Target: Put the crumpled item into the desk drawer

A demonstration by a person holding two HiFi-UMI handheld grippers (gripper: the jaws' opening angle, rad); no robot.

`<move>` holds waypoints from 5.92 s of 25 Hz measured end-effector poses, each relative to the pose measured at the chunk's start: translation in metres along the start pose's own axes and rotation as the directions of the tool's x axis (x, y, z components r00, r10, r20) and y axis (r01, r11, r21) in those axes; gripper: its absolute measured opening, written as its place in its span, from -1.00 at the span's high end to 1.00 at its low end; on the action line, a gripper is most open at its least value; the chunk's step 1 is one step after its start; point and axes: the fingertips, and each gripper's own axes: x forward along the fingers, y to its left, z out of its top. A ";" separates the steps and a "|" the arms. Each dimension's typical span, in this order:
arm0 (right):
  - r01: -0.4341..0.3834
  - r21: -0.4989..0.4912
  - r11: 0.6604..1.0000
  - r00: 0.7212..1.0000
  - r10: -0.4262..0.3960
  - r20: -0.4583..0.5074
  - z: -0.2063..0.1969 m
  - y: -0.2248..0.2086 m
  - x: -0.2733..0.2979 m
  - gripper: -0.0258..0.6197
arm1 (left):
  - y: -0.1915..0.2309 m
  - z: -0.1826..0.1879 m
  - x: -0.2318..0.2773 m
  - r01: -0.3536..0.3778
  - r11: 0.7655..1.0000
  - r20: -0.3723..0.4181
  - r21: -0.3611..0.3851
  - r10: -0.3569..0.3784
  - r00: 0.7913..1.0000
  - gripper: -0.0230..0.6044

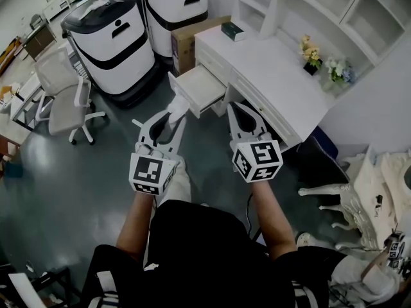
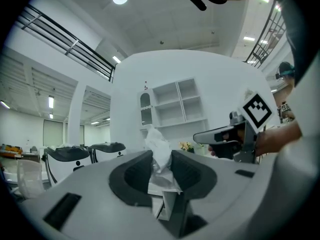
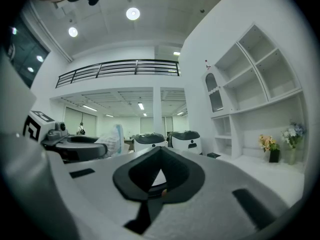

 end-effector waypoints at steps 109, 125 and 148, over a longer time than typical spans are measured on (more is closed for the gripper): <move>0.038 0.195 0.980 0.890 0.055 -0.452 -0.217 -0.273 0.525 0.93 | 0.271 -0.272 0.507 0.124 0.964 -0.347 -0.237 -0.203 0.916 0.59; 0.053 0.247 0.968 0.829 0.095 -0.551 -0.310 -0.274 0.515 0.94 | 0.244 -0.369 0.511 0.141 0.946 -0.457 -0.292 -0.268 0.848 0.59; -0.023 0.238 0.971 0.741 0.176 -0.648 -0.448 -0.248 0.510 0.93 | 0.216 -0.523 0.493 0.143 0.919 -0.578 -0.367 -0.346 0.740 0.59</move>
